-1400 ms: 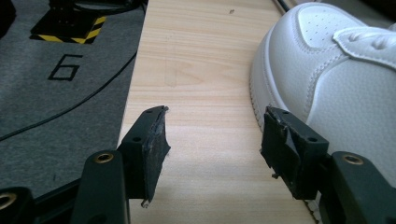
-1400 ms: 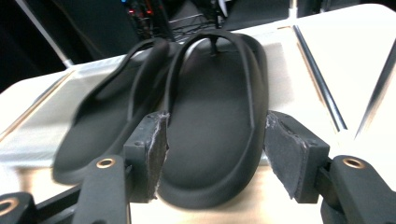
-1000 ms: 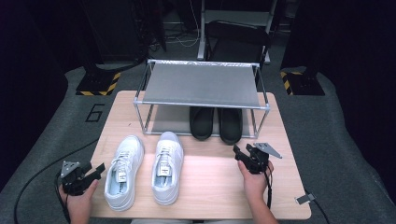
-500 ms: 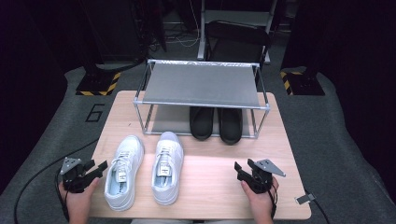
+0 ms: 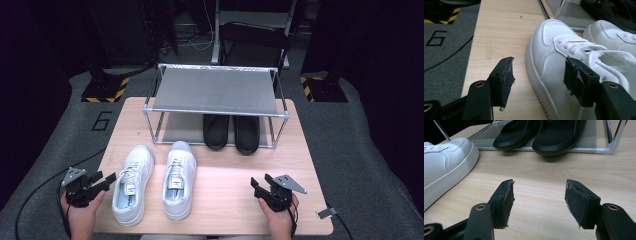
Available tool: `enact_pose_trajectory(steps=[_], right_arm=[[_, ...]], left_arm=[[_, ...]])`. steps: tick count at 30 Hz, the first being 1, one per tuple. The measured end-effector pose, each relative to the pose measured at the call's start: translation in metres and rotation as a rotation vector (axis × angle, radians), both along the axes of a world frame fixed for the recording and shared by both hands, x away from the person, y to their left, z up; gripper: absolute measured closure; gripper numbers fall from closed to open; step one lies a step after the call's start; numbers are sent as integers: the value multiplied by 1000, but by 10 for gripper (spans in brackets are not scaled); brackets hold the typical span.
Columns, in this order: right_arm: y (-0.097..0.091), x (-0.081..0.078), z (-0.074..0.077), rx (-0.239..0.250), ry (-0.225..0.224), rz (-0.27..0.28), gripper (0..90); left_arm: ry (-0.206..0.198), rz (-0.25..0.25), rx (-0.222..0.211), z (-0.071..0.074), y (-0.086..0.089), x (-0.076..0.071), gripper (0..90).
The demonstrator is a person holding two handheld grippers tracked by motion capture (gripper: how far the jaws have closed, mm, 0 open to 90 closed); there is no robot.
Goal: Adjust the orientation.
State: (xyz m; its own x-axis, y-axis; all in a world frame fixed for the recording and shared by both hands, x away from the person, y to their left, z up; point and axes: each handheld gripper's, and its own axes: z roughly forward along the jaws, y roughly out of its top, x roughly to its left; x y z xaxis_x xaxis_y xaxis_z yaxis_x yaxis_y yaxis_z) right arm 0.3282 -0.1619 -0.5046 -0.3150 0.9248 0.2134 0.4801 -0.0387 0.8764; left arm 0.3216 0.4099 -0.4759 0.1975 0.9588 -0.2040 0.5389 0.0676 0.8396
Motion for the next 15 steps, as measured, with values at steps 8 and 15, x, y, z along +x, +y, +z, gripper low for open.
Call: enact_pose_trajectory(steps=[8,15], right_arm=[[-5,-5,2,-4,-15,36,426],[-13,-11,1,-23,-23,26,424]], left_arm=[[-40,-33,-1,12,-8,-4,436],[-63,-45,-26,17,-12,-11,449]])
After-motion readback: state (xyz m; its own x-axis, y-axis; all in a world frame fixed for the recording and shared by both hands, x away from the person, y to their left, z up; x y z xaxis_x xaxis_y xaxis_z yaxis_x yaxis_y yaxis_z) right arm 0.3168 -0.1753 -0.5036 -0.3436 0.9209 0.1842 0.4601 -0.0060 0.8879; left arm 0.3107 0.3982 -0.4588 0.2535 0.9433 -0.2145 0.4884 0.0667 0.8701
